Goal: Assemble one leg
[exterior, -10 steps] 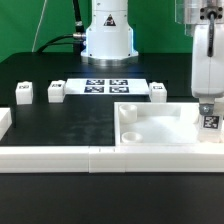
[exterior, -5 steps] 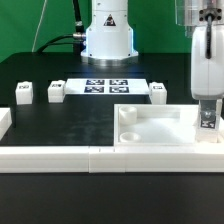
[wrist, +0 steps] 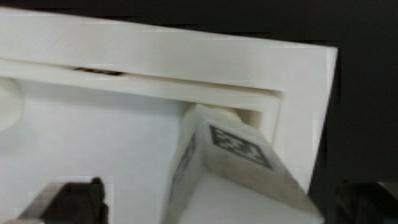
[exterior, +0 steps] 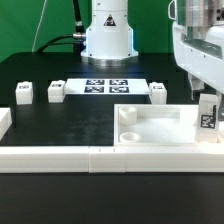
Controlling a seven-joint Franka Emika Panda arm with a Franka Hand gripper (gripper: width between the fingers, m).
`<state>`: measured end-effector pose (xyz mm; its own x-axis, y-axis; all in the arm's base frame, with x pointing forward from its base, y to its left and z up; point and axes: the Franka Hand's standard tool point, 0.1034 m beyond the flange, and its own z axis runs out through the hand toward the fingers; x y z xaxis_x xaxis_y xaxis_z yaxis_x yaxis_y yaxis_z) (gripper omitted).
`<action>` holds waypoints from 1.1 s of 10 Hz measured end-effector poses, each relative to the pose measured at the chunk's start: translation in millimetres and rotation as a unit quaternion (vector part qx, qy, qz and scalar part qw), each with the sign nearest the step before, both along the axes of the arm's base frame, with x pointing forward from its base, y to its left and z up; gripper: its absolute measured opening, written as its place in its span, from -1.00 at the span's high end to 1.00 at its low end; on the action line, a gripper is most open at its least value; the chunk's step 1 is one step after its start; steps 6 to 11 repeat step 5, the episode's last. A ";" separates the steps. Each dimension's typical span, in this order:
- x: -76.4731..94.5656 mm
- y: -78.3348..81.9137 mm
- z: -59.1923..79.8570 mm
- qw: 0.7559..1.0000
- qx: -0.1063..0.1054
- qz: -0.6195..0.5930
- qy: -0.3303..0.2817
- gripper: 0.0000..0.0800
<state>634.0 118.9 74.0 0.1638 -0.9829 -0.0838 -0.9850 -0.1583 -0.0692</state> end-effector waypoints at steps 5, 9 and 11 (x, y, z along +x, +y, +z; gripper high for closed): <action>0.0 -0.2 -0.1 1.000 0.000 0.001 0.000 -0.62; 0.0 -0.2 -0.1 1.000 0.000 0.001 0.000 -0.62; 0.0 -0.2 -0.1 1.000 0.000 0.001 0.000 -0.62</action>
Offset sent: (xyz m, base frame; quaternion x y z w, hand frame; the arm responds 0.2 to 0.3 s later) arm 0.0000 0.0000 0.0000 0.0000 0.0000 0.0000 1.0000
